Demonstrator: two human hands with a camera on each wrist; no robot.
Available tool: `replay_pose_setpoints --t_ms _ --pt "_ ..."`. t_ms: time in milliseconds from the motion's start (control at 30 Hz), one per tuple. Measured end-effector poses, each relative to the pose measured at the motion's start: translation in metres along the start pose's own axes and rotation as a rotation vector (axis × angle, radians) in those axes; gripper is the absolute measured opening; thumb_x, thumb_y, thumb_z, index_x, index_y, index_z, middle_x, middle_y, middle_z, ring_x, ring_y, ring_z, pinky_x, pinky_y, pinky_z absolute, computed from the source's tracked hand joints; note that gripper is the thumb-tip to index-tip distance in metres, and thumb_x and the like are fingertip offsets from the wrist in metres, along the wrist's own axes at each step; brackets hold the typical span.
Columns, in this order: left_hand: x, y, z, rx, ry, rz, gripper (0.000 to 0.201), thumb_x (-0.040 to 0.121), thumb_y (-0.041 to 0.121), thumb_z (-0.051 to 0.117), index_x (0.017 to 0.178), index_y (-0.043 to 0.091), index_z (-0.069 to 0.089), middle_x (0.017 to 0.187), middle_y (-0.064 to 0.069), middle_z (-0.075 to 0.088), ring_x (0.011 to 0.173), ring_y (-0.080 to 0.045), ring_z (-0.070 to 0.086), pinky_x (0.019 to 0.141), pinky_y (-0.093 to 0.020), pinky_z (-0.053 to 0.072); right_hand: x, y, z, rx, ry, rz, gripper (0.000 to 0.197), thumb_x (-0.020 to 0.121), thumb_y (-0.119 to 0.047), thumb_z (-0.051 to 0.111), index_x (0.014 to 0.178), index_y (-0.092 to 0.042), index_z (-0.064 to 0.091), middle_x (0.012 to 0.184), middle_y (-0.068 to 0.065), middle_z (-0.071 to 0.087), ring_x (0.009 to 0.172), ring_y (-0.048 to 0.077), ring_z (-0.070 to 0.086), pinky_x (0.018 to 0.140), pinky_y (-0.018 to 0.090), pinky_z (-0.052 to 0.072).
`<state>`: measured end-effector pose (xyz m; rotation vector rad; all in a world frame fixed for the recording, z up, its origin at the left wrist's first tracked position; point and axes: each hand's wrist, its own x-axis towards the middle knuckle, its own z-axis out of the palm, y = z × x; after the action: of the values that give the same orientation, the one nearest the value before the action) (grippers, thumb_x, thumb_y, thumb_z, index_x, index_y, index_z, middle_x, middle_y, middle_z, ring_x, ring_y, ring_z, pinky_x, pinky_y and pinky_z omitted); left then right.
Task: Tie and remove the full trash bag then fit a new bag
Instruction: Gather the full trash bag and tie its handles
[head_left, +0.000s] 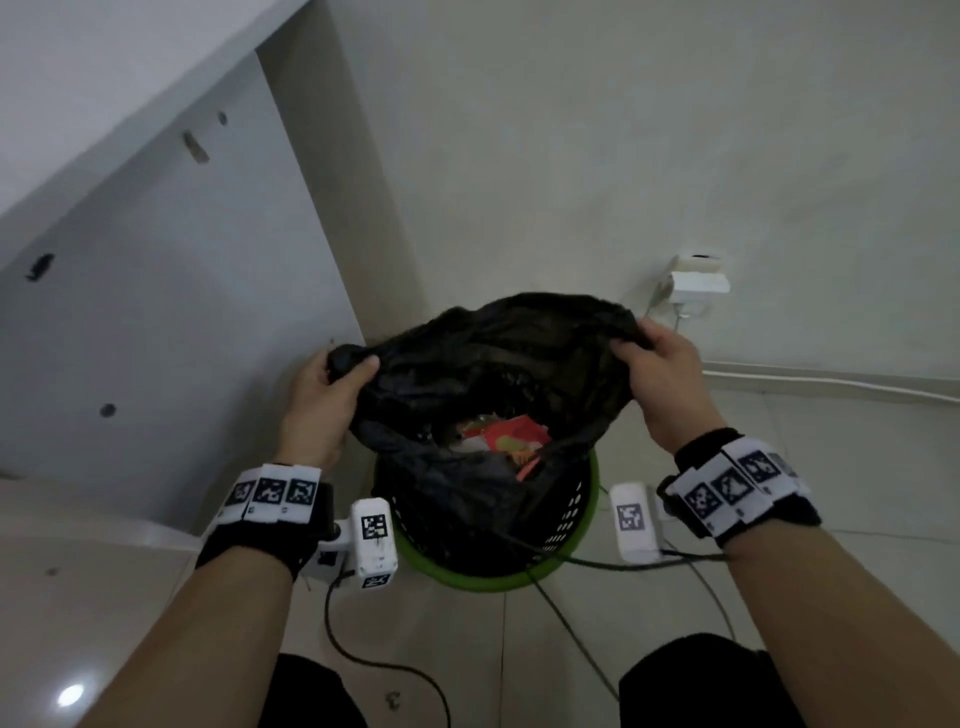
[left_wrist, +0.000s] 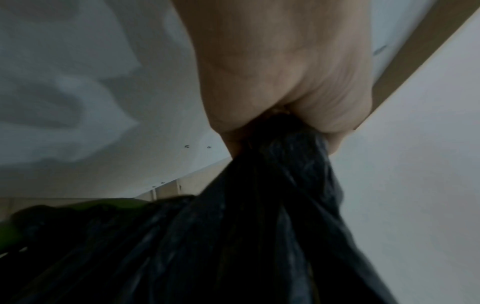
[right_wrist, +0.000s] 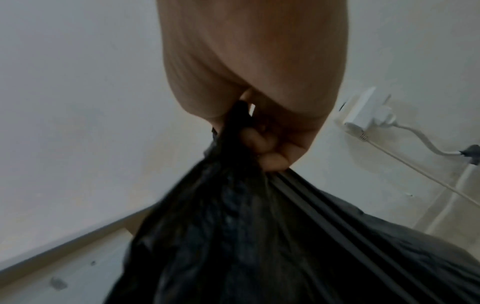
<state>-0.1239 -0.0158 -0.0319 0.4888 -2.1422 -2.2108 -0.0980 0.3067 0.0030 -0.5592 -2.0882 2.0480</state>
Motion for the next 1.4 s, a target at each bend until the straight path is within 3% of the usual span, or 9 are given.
replay_pose_setpoints --t_ms 300,567,700,800,900,1033,1167,1300,1400 --pt "-0.037 -0.060 0.009 0.842 -0.559 -0.141 0.039 0.094 0.008 0.056 0.130 0.024 0.058 0.123 -0.003 0.061 0.118 -0.027 0.056 0.092 -0.027 0.040 -0.109 0.126 0.042 -0.073 -0.013 0.481 0.045 0.098 -0.039 0.054 0.133 -0.012 0.056 0.134 0.008 0.061 0.120 0.033 0.059 0.104 0.047 0.047" --pt "-0.053 -0.058 0.013 0.818 -0.437 -0.316 0.091 0.053 0.096 0.055 0.101 0.021 0.073 0.102 -0.001 0.075 0.095 -0.024 0.071 0.087 -0.043 0.059 0.007 0.086 -0.020 -0.423 0.033 0.208 0.034 0.095 -0.038 0.057 0.111 -0.011 0.070 0.110 0.014 0.072 0.107 0.033 0.066 0.094 0.043 0.052" --pt "-0.019 -0.047 0.033 0.610 -0.137 -0.244 0.124 0.049 0.101 0.047 0.131 0.009 0.055 0.125 -0.021 0.062 0.113 -0.034 0.062 0.101 -0.051 0.050 0.009 0.064 -0.036 -0.425 -0.008 0.230 0.050 0.074 -0.069 0.066 0.095 -0.023 0.068 0.092 -0.002 0.072 0.086 0.019 0.069 0.080 0.036 0.056" --pt "-0.002 -0.032 0.061 0.406 -0.157 -0.235 0.133 0.053 0.083 0.071 0.155 0.013 0.022 0.151 -0.011 0.046 0.134 -0.026 0.050 0.112 -0.042 0.041 -0.012 0.072 -0.036 -0.579 -0.263 0.319 0.034 0.081 -0.040 0.076 0.105 -0.017 0.070 0.100 0.003 0.073 0.088 0.019 0.068 0.083 0.032 0.055" --pt "-0.002 -0.022 0.084 0.485 -0.283 -0.263 0.114 0.076 0.041 0.083 0.159 0.013 0.010 0.150 -0.007 0.046 0.137 -0.026 0.046 0.105 -0.035 0.042 -0.019 0.061 -0.037 -0.506 -0.377 0.233 0.009 0.093 -0.017 0.064 0.100 -0.020 0.069 0.101 0.004 0.073 0.088 0.017 0.069 0.092 0.038 0.055" --pt "-0.004 -0.011 0.088 0.697 -0.324 -0.037 0.014 0.092 0.009 0.063 0.105 0.010 0.069 0.103 -0.008 0.069 0.104 -0.024 0.064 0.072 -0.026 0.044 0.000 0.016 -0.057 -0.392 -0.071 -0.025 0.015 0.094 -0.030 0.061 0.105 -0.023 0.070 0.098 0.000 0.074 0.092 0.019 0.071 0.088 0.042 0.057" --pt "-0.001 0.040 0.069 0.633 -0.080 0.258 0.030 0.101 0.024 0.053 0.112 0.002 0.070 0.101 -0.007 0.064 0.098 -0.014 0.056 0.073 -0.024 0.036 -0.010 -0.022 -0.075 -0.680 -0.300 -0.156 0.007 0.087 -0.023 0.071 0.090 -0.030 0.071 0.088 -0.010 0.071 0.082 0.005 0.067 0.071 0.022 0.050" --pt "0.010 0.086 0.043 0.379 0.102 0.415 0.016 0.096 0.025 0.053 0.098 0.020 0.069 0.096 -0.007 0.066 0.090 -0.018 0.060 0.080 -0.036 0.046 0.004 -0.056 -0.091 -0.565 -0.014 -0.452 0.028 0.084 -0.003 0.061 0.094 -0.025 0.074 0.090 -0.001 0.073 0.088 0.018 0.068 0.081 0.028 0.052" --pt "0.011 0.101 0.035 0.338 0.152 0.412 0.013 0.082 0.031 0.055 0.079 0.021 0.062 0.086 -0.007 0.063 0.081 -0.018 0.056 0.074 -0.035 0.045 0.003 -0.059 -0.096 -0.785 -0.017 -0.219 0.029 0.087 -0.033 0.069 0.115 -0.028 0.063 0.095 -0.001 0.061 0.092 0.020 0.060 0.078 0.025 0.042"
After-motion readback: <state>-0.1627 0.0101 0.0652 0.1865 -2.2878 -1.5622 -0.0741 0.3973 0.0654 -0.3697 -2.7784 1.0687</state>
